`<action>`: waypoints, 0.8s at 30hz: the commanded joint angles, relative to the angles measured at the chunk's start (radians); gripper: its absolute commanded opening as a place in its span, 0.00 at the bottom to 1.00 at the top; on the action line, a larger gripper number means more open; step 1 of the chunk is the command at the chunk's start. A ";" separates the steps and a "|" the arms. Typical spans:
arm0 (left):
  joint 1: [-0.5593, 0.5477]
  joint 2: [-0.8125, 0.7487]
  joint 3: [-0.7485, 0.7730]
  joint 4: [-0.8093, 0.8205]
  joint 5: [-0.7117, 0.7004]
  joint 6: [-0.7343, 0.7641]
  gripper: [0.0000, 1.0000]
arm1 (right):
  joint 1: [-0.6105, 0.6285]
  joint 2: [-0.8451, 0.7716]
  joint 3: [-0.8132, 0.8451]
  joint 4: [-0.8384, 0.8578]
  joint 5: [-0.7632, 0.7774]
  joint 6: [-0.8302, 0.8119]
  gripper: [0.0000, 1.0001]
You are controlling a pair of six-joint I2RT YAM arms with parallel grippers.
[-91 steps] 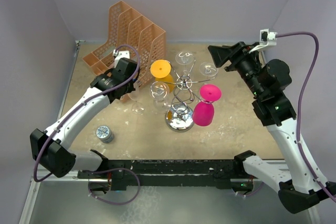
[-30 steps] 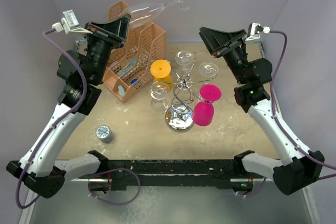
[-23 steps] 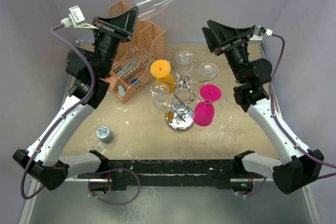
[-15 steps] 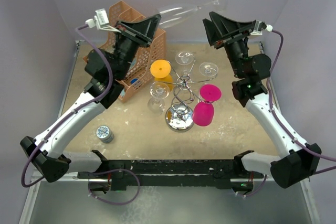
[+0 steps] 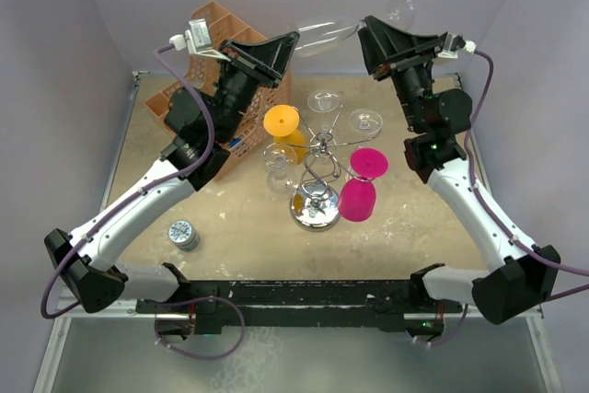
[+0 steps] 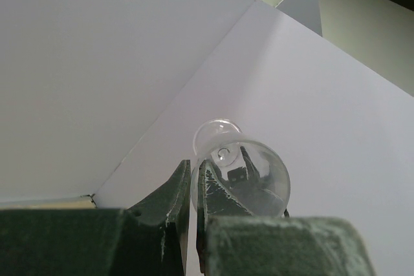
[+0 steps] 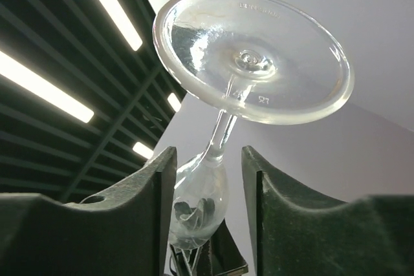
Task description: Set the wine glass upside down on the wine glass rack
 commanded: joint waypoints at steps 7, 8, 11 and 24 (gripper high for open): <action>-0.015 -0.017 -0.004 0.115 0.017 -0.012 0.00 | 0.006 -0.020 0.037 0.092 0.029 0.050 0.38; -0.015 -0.017 -0.009 0.118 0.023 -0.011 0.00 | 0.005 -0.016 0.041 0.090 0.028 0.053 0.37; -0.022 -0.024 -0.029 0.127 0.026 -0.003 0.00 | 0.006 -0.005 0.051 0.095 0.026 0.061 0.36; -0.044 -0.059 -0.116 0.154 -0.005 0.038 0.00 | 0.007 0.011 0.052 0.144 0.038 0.050 0.02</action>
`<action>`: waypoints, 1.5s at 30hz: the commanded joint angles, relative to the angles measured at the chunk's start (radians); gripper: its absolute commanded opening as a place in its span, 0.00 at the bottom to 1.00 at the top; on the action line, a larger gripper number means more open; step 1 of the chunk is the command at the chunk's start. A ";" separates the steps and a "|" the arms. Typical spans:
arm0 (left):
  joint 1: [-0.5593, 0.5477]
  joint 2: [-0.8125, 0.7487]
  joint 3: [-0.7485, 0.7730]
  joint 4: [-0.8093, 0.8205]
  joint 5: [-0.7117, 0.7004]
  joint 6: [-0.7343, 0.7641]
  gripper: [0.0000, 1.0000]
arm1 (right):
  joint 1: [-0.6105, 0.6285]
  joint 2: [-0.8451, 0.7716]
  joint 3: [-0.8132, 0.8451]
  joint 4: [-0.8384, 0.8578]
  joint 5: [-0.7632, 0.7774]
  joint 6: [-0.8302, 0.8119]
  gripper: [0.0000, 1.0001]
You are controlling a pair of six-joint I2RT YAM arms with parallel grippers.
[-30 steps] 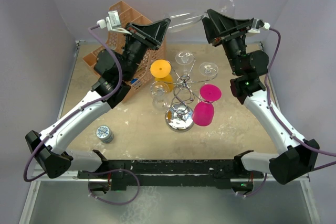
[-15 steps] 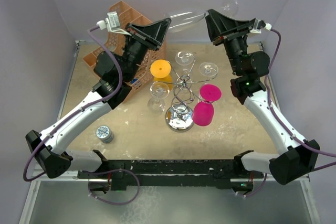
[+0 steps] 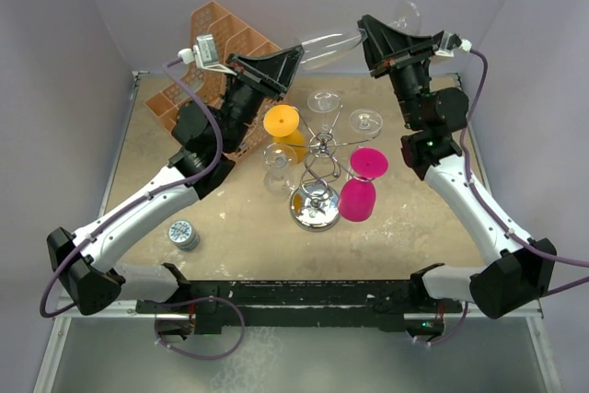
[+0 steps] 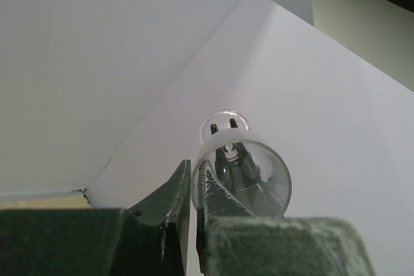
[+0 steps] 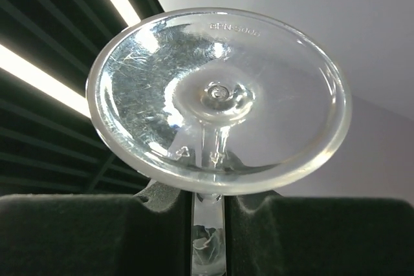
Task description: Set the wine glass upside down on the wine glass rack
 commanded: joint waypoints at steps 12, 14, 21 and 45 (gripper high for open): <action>-0.009 -0.116 0.036 -0.211 -0.039 0.093 0.35 | 0.007 -0.067 0.050 0.092 0.098 -0.267 0.00; -0.009 -0.142 0.037 -0.274 -0.041 0.109 0.38 | 0.006 -0.086 0.050 0.072 0.096 -0.337 0.00; -0.009 -0.200 0.065 -0.391 -0.002 0.148 0.42 | 0.005 -0.169 0.080 -0.020 0.125 -0.643 0.00; -0.009 0.040 0.269 -0.119 0.462 -0.299 0.45 | 0.005 -0.413 0.129 -0.475 0.038 -1.889 0.00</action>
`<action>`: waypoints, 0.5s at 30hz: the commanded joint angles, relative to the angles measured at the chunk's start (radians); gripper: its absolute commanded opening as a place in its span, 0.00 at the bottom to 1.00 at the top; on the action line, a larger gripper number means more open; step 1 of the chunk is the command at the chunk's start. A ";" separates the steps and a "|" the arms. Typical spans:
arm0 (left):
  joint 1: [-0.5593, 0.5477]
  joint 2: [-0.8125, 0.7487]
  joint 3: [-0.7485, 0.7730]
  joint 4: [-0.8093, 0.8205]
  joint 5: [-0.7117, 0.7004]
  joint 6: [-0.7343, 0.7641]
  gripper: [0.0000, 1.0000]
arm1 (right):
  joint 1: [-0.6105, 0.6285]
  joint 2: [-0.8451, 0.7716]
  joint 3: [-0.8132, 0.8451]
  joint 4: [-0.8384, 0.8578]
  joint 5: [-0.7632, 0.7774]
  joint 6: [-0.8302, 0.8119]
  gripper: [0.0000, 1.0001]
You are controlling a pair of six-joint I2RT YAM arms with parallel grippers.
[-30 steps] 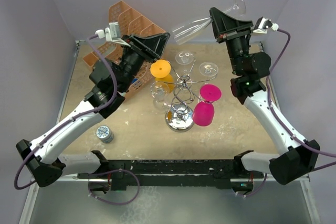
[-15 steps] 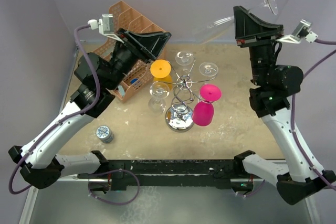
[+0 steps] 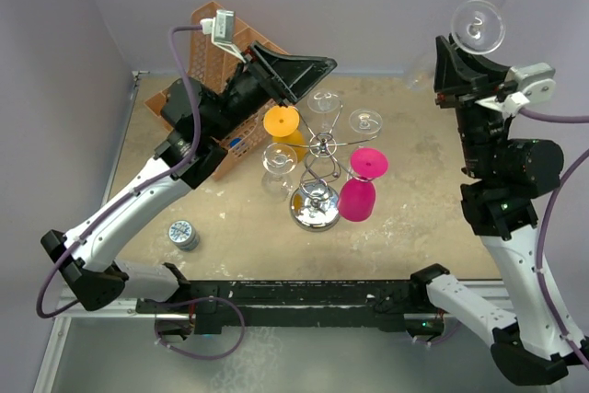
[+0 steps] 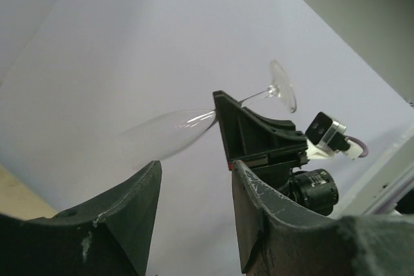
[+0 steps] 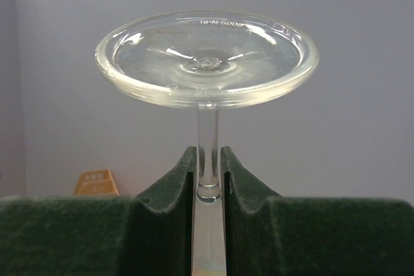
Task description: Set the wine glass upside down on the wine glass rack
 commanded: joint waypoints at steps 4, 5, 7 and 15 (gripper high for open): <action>-0.010 0.069 0.088 0.203 0.120 -0.193 0.45 | -0.001 -0.034 0.027 -0.114 -0.072 -0.313 0.00; -0.013 0.079 0.095 0.209 0.127 -0.205 0.45 | 0.000 -0.034 0.025 -0.120 -0.073 -0.338 0.00; -0.019 0.104 0.112 0.222 0.142 -0.231 0.45 | 0.000 -0.029 0.030 -0.150 -0.081 -0.371 0.00; -0.039 0.163 0.141 0.244 0.167 -0.304 0.46 | 0.000 0.010 0.098 -0.345 -0.182 -0.443 0.00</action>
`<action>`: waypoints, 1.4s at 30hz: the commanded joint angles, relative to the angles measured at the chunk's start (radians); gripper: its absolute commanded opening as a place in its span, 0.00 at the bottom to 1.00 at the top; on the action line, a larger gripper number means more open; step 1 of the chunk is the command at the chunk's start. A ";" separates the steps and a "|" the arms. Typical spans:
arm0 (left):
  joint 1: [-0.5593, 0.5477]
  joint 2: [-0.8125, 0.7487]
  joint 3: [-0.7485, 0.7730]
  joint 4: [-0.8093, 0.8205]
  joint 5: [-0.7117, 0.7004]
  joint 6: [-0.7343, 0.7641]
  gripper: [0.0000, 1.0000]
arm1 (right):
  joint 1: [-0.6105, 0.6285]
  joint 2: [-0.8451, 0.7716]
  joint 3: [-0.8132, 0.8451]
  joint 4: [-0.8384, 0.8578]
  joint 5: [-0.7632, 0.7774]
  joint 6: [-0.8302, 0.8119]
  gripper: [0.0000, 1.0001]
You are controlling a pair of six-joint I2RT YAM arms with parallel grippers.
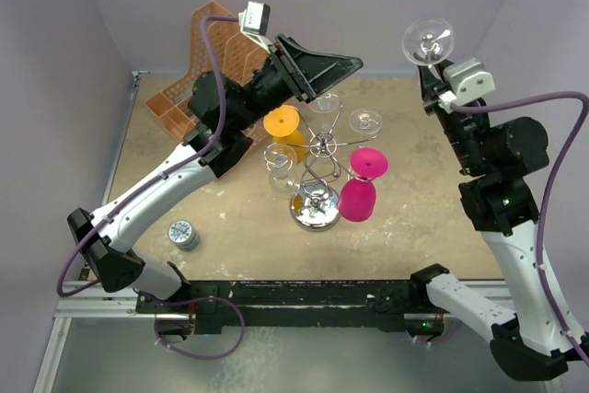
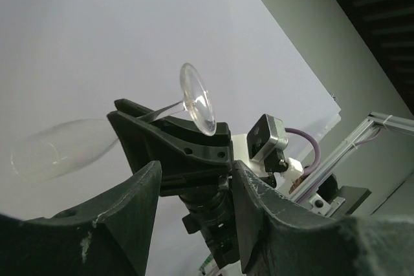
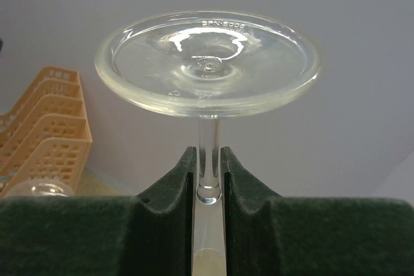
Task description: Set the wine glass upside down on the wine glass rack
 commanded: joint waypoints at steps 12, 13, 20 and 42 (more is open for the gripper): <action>-0.015 0.076 0.091 -0.011 0.024 -0.107 0.45 | 0.000 0.006 0.083 -0.181 -0.198 -0.080 0.00; -0.015 0.082 0.093 -0.014 0.023 -0.113 0.45 | 0.000 0.005 0.082 -0.189 -0.212 -0.076 0.00; -0.024 0.108 0.110 0.005 0.053 -0.153 0.44 | 0.000 -0.011 0.073 -0.232 -0.264 -0.063 0.00; -0.078 0.063 0.082 -0.002 0.022 -0.240 0.00 | 0.000 -0.089 0.088 -0.299 -0.315 0.033 0.13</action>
